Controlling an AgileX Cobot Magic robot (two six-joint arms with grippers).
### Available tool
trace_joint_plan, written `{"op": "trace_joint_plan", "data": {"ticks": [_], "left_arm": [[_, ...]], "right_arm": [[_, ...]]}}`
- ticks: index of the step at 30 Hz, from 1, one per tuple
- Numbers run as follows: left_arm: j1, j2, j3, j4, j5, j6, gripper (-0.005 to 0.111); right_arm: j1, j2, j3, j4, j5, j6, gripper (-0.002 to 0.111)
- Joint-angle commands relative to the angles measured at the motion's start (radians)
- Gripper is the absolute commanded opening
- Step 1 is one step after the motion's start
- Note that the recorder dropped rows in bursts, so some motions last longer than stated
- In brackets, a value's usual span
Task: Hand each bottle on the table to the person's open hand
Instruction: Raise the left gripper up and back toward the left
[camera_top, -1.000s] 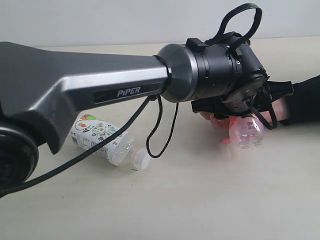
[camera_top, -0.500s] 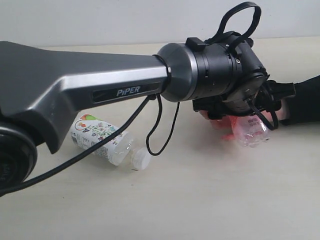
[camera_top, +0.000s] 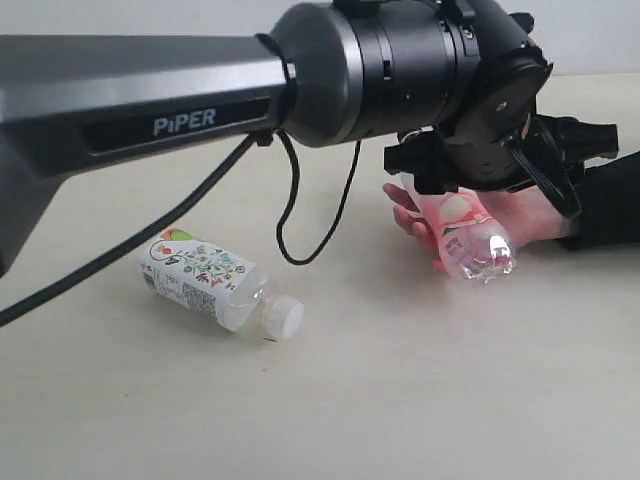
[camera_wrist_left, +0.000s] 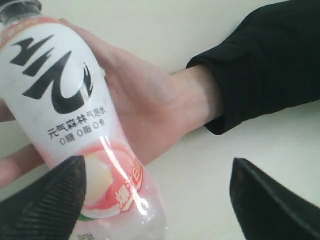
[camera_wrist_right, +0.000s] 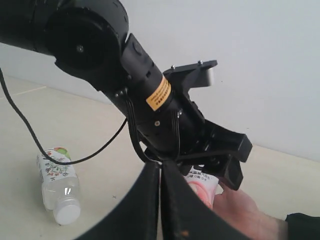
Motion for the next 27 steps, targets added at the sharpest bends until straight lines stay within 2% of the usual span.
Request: {"op": "trace_joint_plan", "data": {"ticks": [1,6,8,11,15,19,22,27], "left_arm": [[0.002,-0.051,-0.001,-0.004,0.012,0.104,0.075],[0.002,-0.100,-0.001,-0.004,0.016,0.226,0.074],[0.002,-0.124,-0.001,-0.004,0.025,0.257,0.068],[0.002,-0.164,-0.001,-0.004,0.066,0.289,0.044],[0.002,-0.222,-0.001,0.000,0.193,0.336,0.000],[0.002,-0.251,-0.001,0.009,0.347,0.527,0.000],[0.002,-0.255,-0.001,0.075,0.442,0.617,0.000],[0.002,-0.246,-0.001,0.183,0.487,0.697,0.000]], "right_arm": [[0.001,-0.004,0.001,0.002,-0.010,-0.001,0.002],[0.001,-0.004,0.001,0.002,-0.010,-0.001,0.002],[0.001,-0.004,0.001,0.002,-0.010,-0.001,0.002],[0.001,-0.004,0.001,0.002,-0.010,-0.001,0.002],[0.001,-0.004,0.001,0.002,-0.010,0.001,0.002],[0.001,-0.004,0.001,0.002,-0.010,0.001,0.002],[0.001,-0.004,0.001,0.002,-0.010,-0.001,0.002],[0.001,-0.004,0.001,0.002,-0.010,-0.001,0.002]]}}
